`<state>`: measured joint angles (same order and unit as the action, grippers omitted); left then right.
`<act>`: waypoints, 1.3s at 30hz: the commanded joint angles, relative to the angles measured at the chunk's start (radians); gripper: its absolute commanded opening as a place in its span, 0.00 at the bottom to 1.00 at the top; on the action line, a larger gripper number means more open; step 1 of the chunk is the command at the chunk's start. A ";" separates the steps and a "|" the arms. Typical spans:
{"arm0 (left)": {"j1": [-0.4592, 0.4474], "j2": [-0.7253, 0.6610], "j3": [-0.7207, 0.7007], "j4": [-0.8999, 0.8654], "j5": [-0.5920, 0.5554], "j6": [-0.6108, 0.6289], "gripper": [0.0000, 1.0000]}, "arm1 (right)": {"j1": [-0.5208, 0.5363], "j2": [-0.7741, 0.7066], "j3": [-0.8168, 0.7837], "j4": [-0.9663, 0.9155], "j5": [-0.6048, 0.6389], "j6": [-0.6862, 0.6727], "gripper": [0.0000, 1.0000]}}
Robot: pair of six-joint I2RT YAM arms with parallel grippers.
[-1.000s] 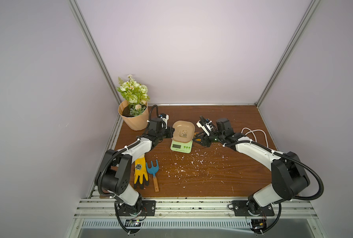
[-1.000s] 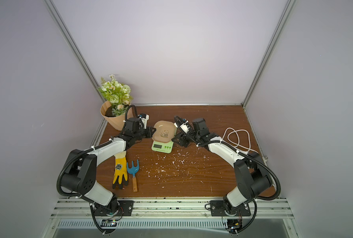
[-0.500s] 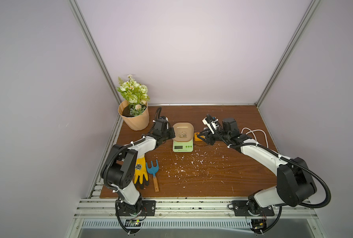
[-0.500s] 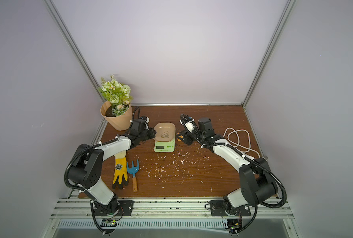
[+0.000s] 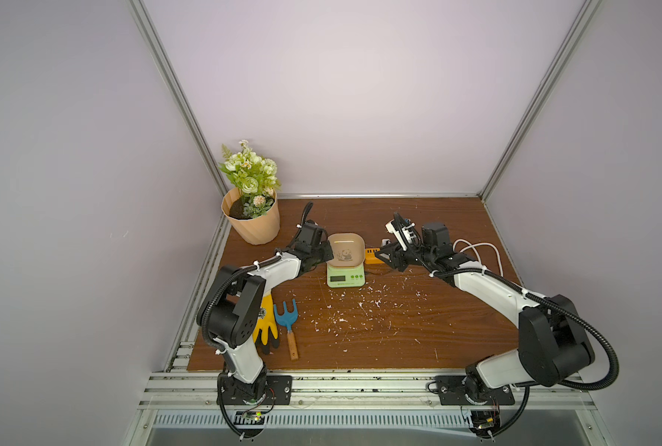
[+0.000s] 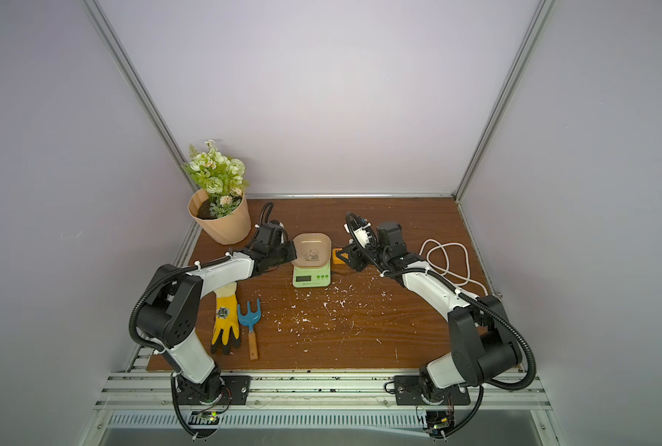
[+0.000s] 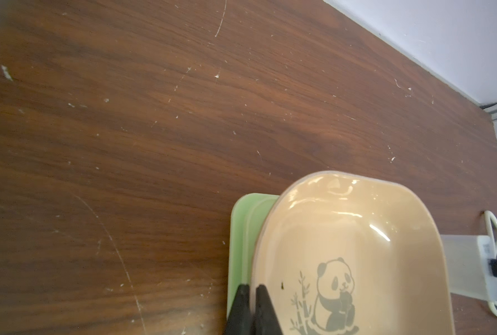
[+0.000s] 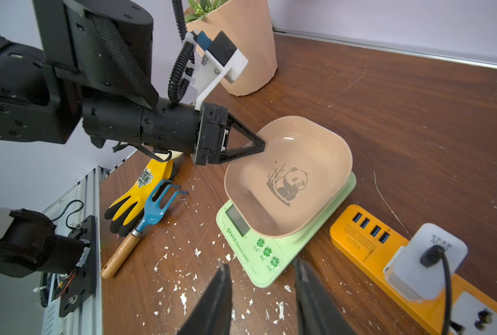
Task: Charge the electronic scale
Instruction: Place the electronic scale at the center of the board.
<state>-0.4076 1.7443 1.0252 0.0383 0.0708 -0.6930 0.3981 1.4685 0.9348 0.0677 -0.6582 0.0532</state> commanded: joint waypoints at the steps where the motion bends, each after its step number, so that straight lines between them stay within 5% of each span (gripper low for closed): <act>1: -0.015 0.002 0.051 0.009 -0.026 -0.043 0.03 | -0.010 -0.043 -0.005 0.038 -0.009 0.014 0.40; 15: -0.017 0.003 0.093 -0.051 -0.060 -0.023 0.26 | -0.052 -0.117 -0.046 0.062 0.024 0.038 0.39; 21: -0.014 -0.055 0.137 -0.133 -0.166 0.034 0.43 | -0.086 -0.205 -0.089 0.079 0.187 0.088 0.41; 28: 0.010 -0.198 0.105 -0.090 -0.260 0.180 0.70 | -0.130 -0.329 -0.164 0.106 0.447 0.138 0.53; 33: 0.064 -0.350 -0.047 0.083 -0.270 0.278 0.83 | -0.161 -0.397 -0.218 0.117 0.637 0.156 0.66; 37: 0.084 -0.465 -0.183 0.206 -0.370 0.368 0.99 | -0.193 -0.456 -0.282 0.164 0.713 0.150 0.81; 39: 0.089 -0.518 -0.247 0.255 -0.421 0.401 0.99 | -0.208 -0.475 -0.306 0.175 0.752 0.139 0.87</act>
<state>-0.3294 1.2732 0.8387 0.1871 -0.2447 -0.3756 0.2066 1.0294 0.6411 0.1726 -0.0185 0.1894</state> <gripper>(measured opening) 0.990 0.855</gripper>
